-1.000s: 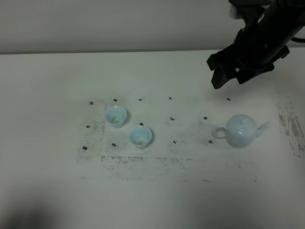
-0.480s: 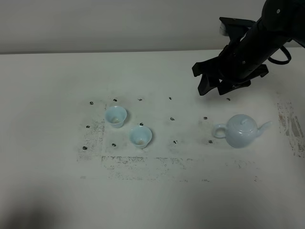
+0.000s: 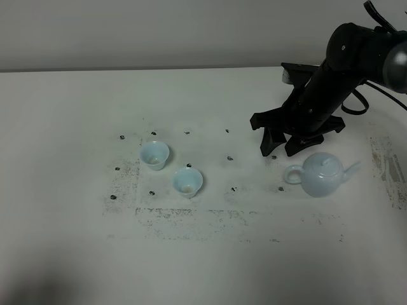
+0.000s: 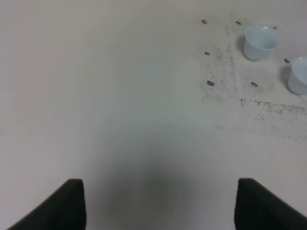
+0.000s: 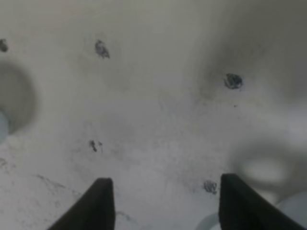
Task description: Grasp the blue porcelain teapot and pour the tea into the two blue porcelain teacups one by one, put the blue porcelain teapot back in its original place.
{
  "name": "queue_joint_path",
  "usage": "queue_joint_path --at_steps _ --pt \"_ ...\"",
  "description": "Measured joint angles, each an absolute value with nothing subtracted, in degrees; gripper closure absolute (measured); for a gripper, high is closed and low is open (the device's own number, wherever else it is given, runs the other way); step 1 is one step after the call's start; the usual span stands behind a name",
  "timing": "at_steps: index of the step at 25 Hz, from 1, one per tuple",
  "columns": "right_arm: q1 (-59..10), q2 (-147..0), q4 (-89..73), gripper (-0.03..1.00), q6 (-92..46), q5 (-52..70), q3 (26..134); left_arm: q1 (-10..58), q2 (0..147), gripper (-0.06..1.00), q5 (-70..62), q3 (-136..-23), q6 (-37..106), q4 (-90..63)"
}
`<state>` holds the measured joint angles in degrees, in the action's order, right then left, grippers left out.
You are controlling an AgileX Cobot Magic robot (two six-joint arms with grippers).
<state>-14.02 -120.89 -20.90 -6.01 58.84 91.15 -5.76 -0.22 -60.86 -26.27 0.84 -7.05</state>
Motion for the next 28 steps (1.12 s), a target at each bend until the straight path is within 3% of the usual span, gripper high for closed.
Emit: queue_joint_path --at_steps 18,28 --pt "-19.23 -116.87 -21.78 0.51 -4.92 63.44 91.15 -5.76 -0.22 0.33 -60.86 -26.27 0.84 -7.05" --pt "-30.19 -109.51 1.08 0.65 26.38 59.02 91.15 -5.76 -0.22 0.33 -60.86 -26.27 0.84 -7.05"
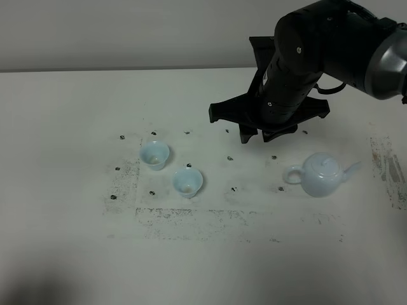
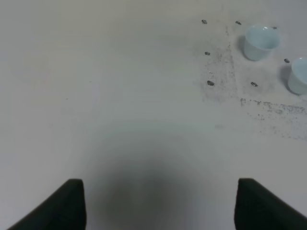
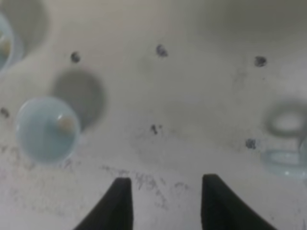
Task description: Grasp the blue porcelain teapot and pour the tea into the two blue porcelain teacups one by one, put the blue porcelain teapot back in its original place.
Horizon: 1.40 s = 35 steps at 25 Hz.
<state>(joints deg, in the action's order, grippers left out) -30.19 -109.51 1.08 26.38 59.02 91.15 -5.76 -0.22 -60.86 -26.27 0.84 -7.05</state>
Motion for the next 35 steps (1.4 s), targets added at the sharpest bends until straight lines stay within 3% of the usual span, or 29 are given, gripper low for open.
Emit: queue_joint_path --at_steps 9,35 --pt "-27.29 -116.19 3.11 0.78 30.37 57.07 91.15 -5.76 -0.22 0.33 -60.86 -26.27 0.84 -7.05" --pt "-23.66 -121.99 3.4 0.78 28.15 60.49 91.15 -5.76 -0.22 0.33 -60.86 -26.27 0.84 -7.05"
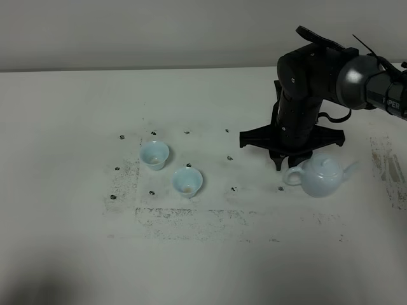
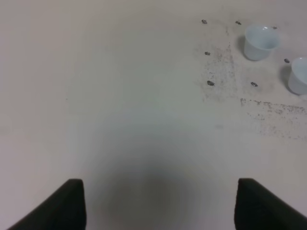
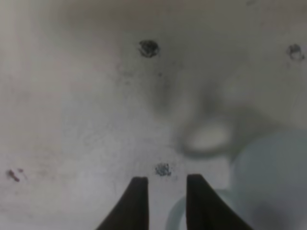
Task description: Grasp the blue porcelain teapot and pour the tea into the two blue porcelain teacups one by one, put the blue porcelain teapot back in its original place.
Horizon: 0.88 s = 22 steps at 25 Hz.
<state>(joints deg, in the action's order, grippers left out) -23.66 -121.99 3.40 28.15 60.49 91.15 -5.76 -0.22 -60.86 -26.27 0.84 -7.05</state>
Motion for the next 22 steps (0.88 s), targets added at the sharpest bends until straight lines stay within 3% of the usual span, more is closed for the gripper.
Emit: queue_joint_path --at_steps 22 --pt "-24.7 -121.32 -1.65 0.78 20.72 69.17 91.15 -5.76 -0.22 0.33 -60.86 -26.27 0.9 -7.05"
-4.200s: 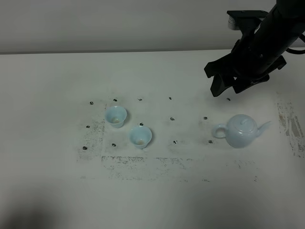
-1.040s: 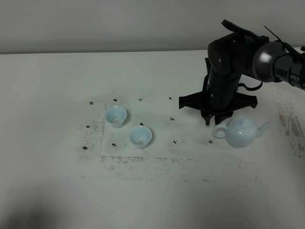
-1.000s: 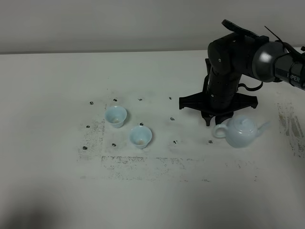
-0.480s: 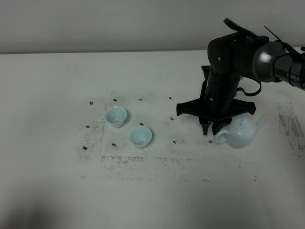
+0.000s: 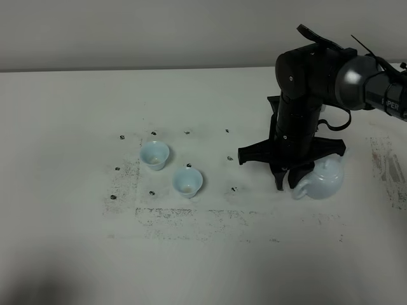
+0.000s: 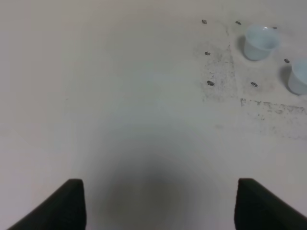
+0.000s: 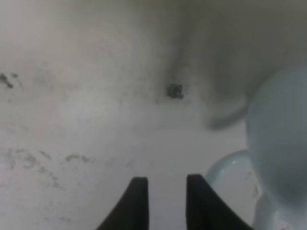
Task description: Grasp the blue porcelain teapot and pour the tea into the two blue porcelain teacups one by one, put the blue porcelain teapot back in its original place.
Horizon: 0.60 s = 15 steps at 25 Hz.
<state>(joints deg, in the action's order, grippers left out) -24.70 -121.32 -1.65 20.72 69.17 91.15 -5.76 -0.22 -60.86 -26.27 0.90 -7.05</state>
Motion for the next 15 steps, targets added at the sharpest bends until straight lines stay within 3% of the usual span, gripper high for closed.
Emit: queue_joint_path --at_steps 7,15 --pt "-32.1 -110.51 4.53 0.78 22.47 67.98 90.79 -5.76 -0.22 0.33 -60.86 -26.27 0.9 -7.05" --pt "-37.84 -94.32 14.26 0.78 33.55 66.41 76.82 -5.76 -0.22 0.33 -60.86 -26.27 0.9 -7.05"
